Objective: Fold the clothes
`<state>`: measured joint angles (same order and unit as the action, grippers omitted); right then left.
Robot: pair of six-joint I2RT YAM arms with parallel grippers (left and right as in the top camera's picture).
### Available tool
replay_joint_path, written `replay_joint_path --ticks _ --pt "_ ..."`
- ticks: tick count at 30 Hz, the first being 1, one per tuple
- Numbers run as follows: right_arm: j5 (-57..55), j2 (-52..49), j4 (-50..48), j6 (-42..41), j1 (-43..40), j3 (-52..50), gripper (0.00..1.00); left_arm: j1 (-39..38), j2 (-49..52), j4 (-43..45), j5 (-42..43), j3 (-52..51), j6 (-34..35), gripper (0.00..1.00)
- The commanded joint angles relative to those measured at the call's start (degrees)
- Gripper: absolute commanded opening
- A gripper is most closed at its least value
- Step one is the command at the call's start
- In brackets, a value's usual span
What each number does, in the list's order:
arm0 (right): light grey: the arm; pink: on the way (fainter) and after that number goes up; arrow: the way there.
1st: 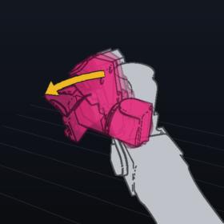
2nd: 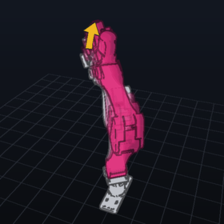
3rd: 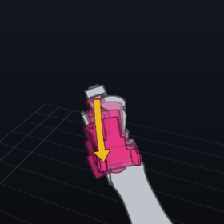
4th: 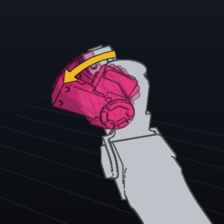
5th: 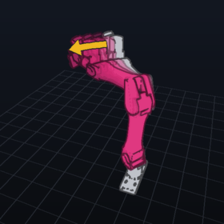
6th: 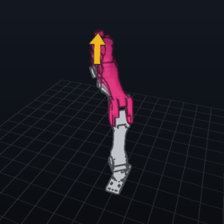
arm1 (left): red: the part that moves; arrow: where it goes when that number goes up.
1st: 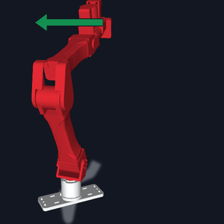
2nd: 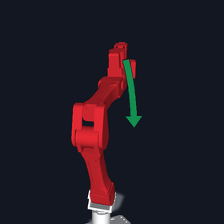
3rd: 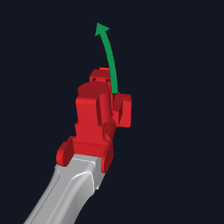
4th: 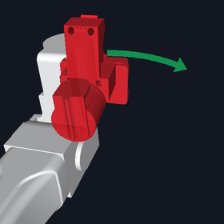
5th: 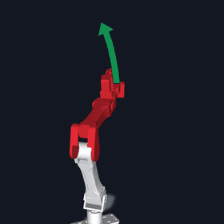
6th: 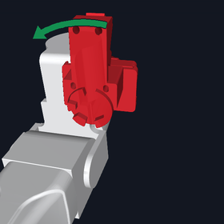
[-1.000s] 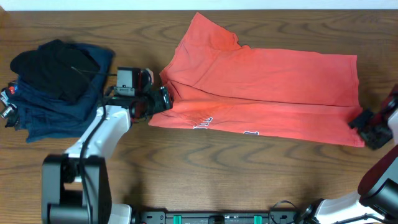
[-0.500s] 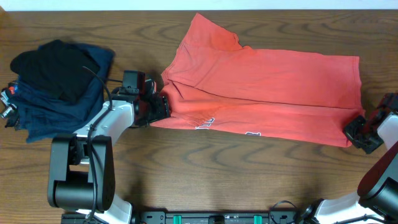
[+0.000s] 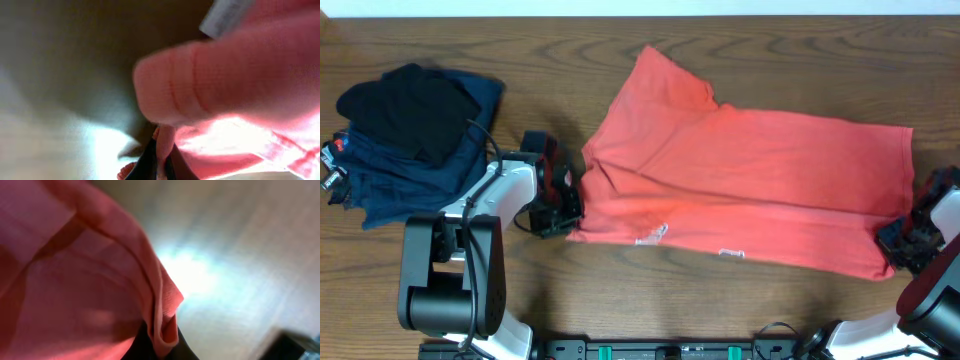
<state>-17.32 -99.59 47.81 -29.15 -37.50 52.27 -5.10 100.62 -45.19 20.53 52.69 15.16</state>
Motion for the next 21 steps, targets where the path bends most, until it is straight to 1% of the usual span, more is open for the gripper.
replay_joint_path --ticks 1,4,7,9,10,11,12,13,14,15,16,17,19,21 --pt "-4.13 -0.87 0.22 -2.58 -1.07 -0.57 0.01 0.04 -0.85 -4.17 -6.51 -1.57 0.17 0.06" --pt "-4.11 -0.50 0.22 -2.56 -1.33 -0.57 0.01 0.04 -4.26 -9.64 -9.42 -1.57 3.04 0.06" --pt "-3.39 0.81 -0.31 -2.54 -1.33 -0.39 0.01 0.04 -8.74 -12.70 -9.22 -1.57 4.28 0.06" --pt "-0.92 2.40 -0.33 -2.40 -1.33 0.24 0.01 0.04 -12.02 -14.23 -9.22 -1.57 4.46 0.06" --pt "1.57 3.56 -0.39 -1.22 -1.33 0.72 0.03 0.04 -13.49 -14.60 -9.25 -1.57 4.44 0.17" --pt "4.35 4.87 -0.44 0.39 -1.33 1.29 0.05 0.04 -15.08 -14.60 -9.27 -1.57 4.44 0.70" --pt "6.34 6.10 -0.44 1.73 -1.33 1.79 0.09 0.04 -16.59 -14.32 -9.27 -1.53 4.44 0.98" --pt "7.85 7.43 -0.42 3.04 -1.33 2.34 0.13 0.04 -17.79 -13.92 -9.27 -1.42 4.44 0.98" --pt "8.90 9.01 -0.24 4.22 -1.33 2.89 0.19 0.04 -18.80 -13.51 -9.27 -1.22 4.42 0.98" --pt "9.07 10.47 0.09 4.59 -1.33 3.32 0.37 0.04 -19.98 -13.00 -9.27 -0.90 4.39 0.98" --pt "9.01 11.89 0.44 4.59 -1.33 3.67 0.78 0.04 -20.81 -12.59 -9.27 -0.59 4.37 0.98" --pt "9.01 13.44 0.57 4.59 -1.33 4.00 0.92 0.04 -21.55 -12.07 -9.25 -0.20 4.37 0.98" --pt "9.77 16.48 0.63 4.70 -1.33 4.39 0.94 0.04 -22.99 -9.25 -8.98 0.94 3.65 0.98" --pt "10.71 19.37 0.66 5.90 -1.33 4.42 0.95 0.04 -23.76 -4.46 -6.71 2.27 0.83 0.98"
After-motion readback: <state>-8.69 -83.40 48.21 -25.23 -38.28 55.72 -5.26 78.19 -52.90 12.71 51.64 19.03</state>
